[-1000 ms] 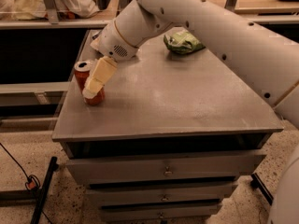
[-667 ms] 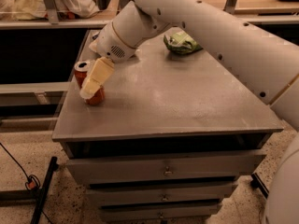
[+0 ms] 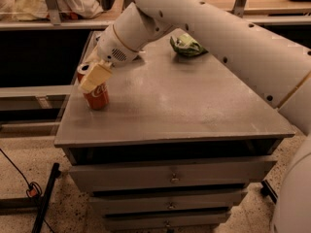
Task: Pick coke can
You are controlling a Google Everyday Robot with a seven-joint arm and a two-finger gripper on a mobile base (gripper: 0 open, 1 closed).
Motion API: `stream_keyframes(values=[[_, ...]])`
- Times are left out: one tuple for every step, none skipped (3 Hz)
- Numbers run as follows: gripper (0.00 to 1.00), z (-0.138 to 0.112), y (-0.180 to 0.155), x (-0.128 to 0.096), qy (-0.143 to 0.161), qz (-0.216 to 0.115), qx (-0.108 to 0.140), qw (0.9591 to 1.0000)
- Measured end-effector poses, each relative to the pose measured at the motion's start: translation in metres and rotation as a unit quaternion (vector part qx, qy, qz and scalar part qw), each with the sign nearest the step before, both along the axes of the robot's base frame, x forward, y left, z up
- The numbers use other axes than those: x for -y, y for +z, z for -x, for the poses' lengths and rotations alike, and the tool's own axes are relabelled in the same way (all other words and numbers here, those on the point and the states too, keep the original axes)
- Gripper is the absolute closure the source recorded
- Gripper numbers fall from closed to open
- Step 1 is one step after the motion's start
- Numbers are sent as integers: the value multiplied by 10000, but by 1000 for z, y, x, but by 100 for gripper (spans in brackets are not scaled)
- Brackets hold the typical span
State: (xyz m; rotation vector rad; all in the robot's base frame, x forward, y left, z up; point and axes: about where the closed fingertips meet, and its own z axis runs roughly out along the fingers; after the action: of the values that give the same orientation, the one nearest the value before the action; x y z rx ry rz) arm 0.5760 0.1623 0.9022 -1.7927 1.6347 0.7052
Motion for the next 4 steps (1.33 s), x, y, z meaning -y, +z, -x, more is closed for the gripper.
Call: stream_keyframes(values=[[64, 0, -1, 1, -35, 33, 21, 10000], [86, 0, -2, 2, -82, 83, 57, 9999], [100, -4, 7, 9, -102, 111, 180, 9997], [100, -16, 26, 20, 15, 250, 329, 9991]])
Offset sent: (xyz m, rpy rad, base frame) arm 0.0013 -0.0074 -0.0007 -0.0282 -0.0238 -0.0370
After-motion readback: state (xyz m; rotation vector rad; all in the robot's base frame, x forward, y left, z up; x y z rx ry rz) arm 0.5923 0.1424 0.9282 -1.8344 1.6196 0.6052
